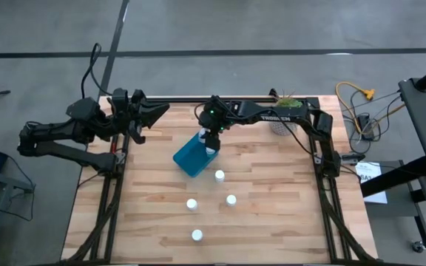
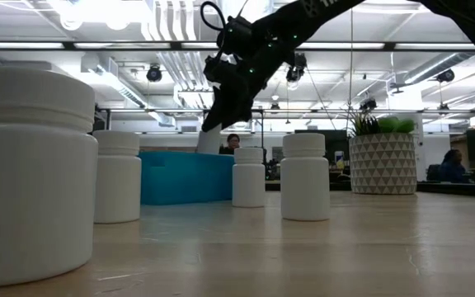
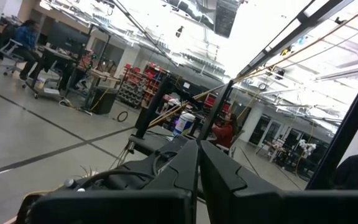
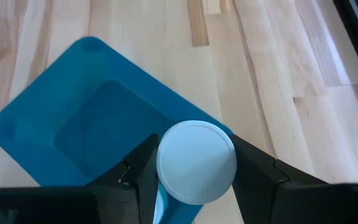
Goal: Pick and place pill bottles into a basket
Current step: Put the top white pill bottle into the blue container
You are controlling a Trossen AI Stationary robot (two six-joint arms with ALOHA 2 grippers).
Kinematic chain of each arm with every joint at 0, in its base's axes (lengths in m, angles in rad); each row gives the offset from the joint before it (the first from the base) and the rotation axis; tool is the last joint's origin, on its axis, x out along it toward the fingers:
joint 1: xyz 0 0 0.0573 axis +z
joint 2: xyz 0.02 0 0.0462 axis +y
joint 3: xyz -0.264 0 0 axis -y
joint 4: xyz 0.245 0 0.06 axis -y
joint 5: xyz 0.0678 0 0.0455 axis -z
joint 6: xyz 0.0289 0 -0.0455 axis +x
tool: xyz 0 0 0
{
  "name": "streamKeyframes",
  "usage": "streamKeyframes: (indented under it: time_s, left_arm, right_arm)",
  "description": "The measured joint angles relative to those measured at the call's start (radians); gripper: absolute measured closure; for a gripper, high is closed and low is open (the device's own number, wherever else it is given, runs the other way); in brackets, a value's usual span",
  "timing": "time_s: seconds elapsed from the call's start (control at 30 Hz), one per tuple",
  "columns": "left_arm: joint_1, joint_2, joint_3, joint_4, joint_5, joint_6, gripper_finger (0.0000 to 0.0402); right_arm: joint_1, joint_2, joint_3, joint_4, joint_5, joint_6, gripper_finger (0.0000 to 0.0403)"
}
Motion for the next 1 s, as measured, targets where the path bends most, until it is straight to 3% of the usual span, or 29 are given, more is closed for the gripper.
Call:
streamKeyframes:
  time_s: [1.0]
  left_arm:
    - [0.000,-0.007,0.000,-0.009,0.000,0.000,0.0402]
  right_arm:
    - [0.030,0.109,0.013,0.004,0.033,0.023,0.0255]
